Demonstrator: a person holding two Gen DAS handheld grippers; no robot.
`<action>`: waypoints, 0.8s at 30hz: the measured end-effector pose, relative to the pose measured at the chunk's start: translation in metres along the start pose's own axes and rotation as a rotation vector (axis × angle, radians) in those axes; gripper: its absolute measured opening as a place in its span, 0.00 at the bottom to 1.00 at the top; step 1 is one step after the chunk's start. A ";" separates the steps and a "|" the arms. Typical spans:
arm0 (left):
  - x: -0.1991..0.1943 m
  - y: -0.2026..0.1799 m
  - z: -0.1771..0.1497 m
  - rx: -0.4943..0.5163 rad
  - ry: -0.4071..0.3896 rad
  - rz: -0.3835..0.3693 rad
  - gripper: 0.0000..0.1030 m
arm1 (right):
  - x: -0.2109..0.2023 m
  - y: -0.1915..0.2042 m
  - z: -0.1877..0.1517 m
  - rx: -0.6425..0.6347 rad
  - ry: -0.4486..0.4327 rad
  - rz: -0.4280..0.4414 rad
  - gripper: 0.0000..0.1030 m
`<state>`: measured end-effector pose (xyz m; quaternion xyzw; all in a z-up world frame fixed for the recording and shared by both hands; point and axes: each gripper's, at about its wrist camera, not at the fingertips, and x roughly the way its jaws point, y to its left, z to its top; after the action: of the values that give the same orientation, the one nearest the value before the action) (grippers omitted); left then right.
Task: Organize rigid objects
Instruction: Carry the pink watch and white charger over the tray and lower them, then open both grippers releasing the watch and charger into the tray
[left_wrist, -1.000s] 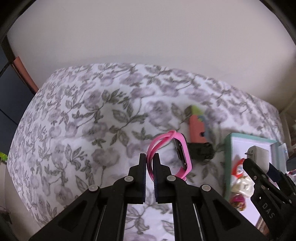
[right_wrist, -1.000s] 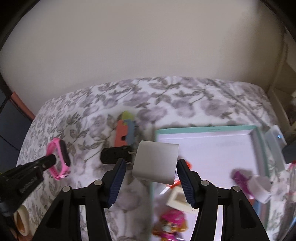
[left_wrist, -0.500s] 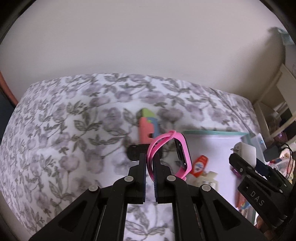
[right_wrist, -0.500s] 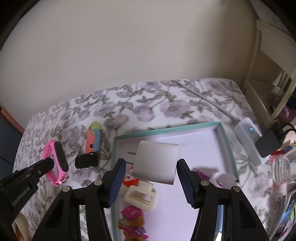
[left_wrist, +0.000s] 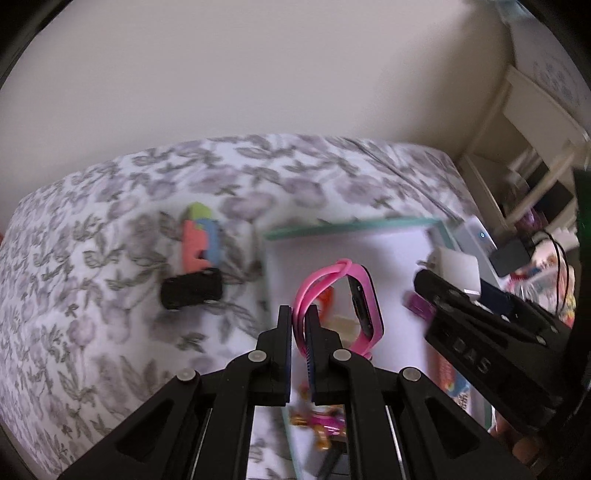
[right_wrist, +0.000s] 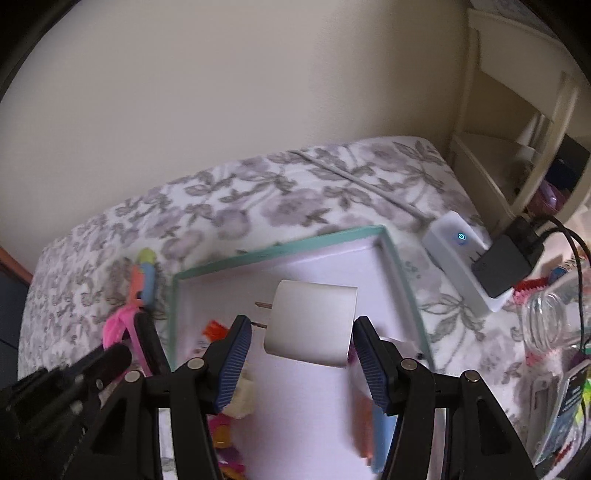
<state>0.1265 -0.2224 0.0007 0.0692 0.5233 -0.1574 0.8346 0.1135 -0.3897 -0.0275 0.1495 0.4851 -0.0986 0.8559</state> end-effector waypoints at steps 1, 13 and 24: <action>0.004 -0.007 -0.002 0.015 0.010 -0.004 0.07 | 0.002 -0.004 -0.001 0.004 0.004 -0.009 0.59; 0.034 -0.044 -0.019 0.109 0.088 0.018 0.07 | 0.020 -0.026 -0.008 0.026 0.061 -0.046 0.58; 0.044 -0.041 -0.021 0.096 0.108 0.036 0.09 | 0.022 -0.021 -0.008 0.009 0.074 -0.057 0.58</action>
<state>0.1126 -0.2632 -0.0456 0.1270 0.5582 -0.1631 0.8035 0.1117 -0.4074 -0.0540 0.1430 0.5201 -0.1195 0.8335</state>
